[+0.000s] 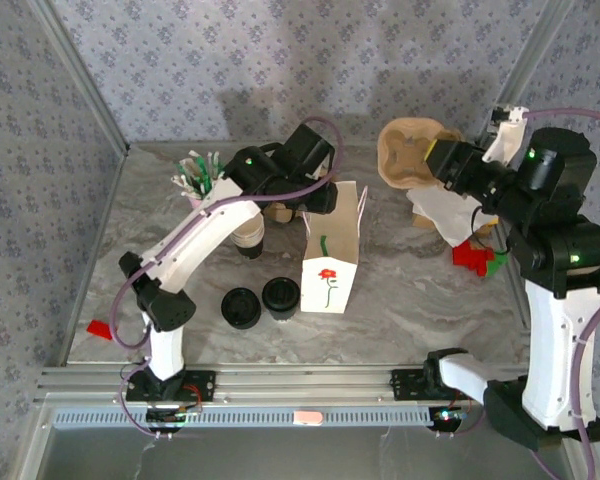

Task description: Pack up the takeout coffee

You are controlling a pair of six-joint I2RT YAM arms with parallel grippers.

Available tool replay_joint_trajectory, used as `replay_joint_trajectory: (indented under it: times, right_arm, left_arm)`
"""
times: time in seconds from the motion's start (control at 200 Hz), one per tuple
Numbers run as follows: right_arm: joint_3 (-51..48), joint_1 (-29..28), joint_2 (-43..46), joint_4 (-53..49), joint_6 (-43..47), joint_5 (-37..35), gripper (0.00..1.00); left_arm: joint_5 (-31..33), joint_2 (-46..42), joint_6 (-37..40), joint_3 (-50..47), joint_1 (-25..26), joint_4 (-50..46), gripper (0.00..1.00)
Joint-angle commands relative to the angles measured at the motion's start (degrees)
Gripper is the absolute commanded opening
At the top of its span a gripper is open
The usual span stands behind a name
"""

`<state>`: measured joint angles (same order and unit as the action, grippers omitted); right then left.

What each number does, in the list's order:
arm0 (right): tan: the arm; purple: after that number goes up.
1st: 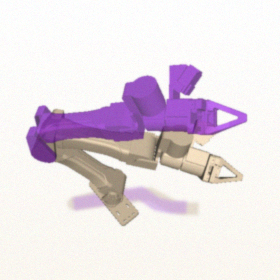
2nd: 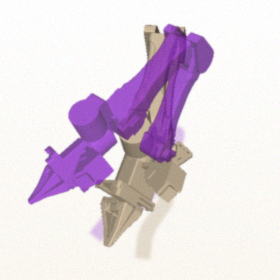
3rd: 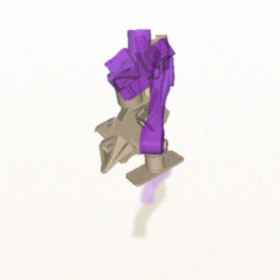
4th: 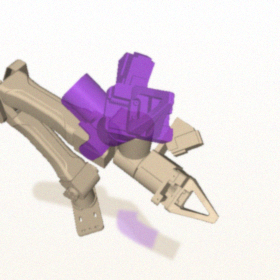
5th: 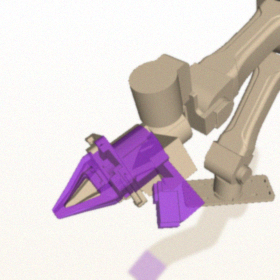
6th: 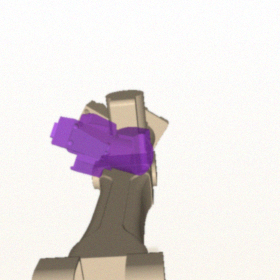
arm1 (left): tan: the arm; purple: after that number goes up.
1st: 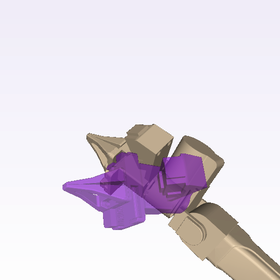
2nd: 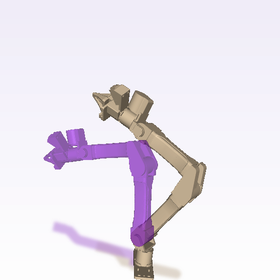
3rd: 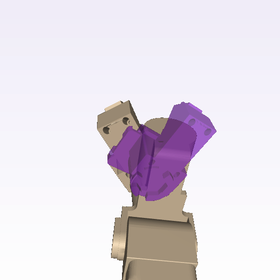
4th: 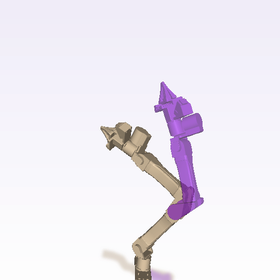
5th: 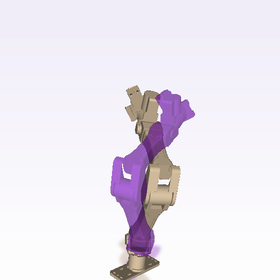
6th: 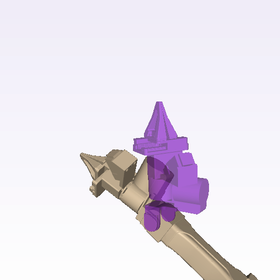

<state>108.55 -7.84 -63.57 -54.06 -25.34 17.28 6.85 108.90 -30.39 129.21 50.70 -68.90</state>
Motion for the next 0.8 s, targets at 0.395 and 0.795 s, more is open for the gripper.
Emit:
replay_joint_trajectory:
  times: [0.395,0.795]
  right_arm:
    - [-0.06,1.66,2.35,-3.79,3.28,-3.16,0.37]
    - [-2.28,3.58,4.02,-5.22,4.54,-5.02,0.41]
  left_arm:
    - [-1.08,9.35,1.49,17.88,7.77,-1.92,0.0]
    - [-10.79,14.15,-0.25,24.52,8.76,2.96,0.0]
